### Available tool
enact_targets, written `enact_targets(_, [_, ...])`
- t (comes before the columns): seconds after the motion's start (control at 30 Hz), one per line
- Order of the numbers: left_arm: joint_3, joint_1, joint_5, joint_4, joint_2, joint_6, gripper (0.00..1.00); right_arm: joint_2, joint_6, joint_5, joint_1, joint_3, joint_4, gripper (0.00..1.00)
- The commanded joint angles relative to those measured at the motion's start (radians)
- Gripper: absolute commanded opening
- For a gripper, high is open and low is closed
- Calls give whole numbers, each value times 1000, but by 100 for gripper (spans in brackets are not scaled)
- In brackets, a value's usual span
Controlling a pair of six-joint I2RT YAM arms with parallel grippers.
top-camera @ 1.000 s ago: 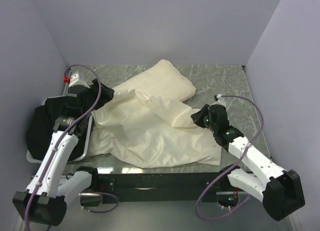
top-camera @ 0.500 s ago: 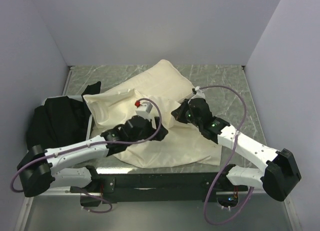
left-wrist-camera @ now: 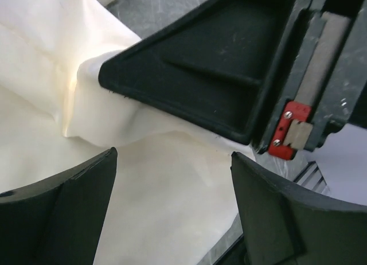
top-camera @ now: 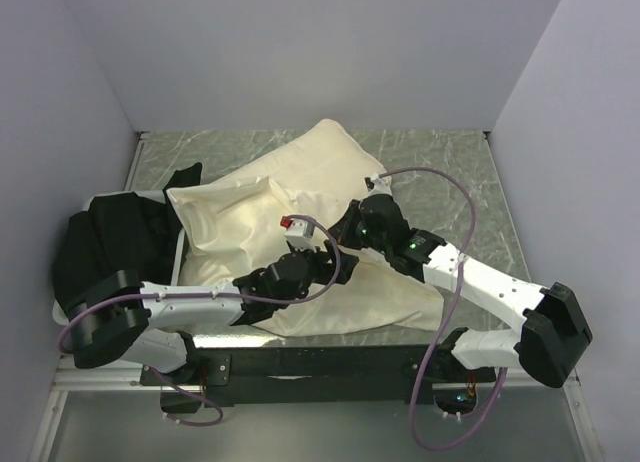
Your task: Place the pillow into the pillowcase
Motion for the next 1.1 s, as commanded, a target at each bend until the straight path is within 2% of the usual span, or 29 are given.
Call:
enact_targets(0.0, [-29, -23, -131, 166, 23, -26, 85, 11, 29, 6, 18, 34, 6, 0])
enact_targets(0.13, [-58, -70, -233, 271, 53, -63, 82, -2, 35, 32, 18, 24, -5, 1])
enact_targets(0.27, [-29, -109, -396, 208, 99, -110, 76, -25, -2, 10, 15, 36, -41, 6])
enact_targets(0.37, [-58, -109, -427, 252, 112, -138, 74, -46, -34, -31, 15, 19, -45, 7])
enact_targets(0.57, [-48, -109, -439, 331, 155, -86, 75, -48, -51, -133, 18, 2, -68, 0])
enact_targets(0.7, [-34, -111, -459, 332, 185, -86, 68, -40, -57, -157, 18, -3, -74, 0])
enact_targets(0.73, [-34, -109, -473, 329, 194, -96, 59, -40, -57, -168, 17, -4, -71, 0])
enact_targets(0.8, [-37, -107, -485, 314, 199, -113, 47, -40, -60, -174, 17, -1, -72, 0])
enact_targets(0.83, [-43, -104, -491, 303, 196, -130, 34, -40, -62, -172, 18, 1, -74, 3])
enact_targets(0.9, [-64, -100, -505, 288, 184, -156, 22, -37, -72, -159, 18, 4, -89, 7])
enact_targets(0.93, [-74, -91, -504, 276, 166, -179, 12, -35, -77, -146, 18, 4, -97, 13])
enact_targets(1.03, [-94, -77, -510, 184, 127, -246, 1, -38, -106, -84, 17, 10, -129, 27])
enact_targets(1.07, [-103, -75, -516, 127, 118, -262, 1, -40, -114, -64, 18, 13, -143, 31])
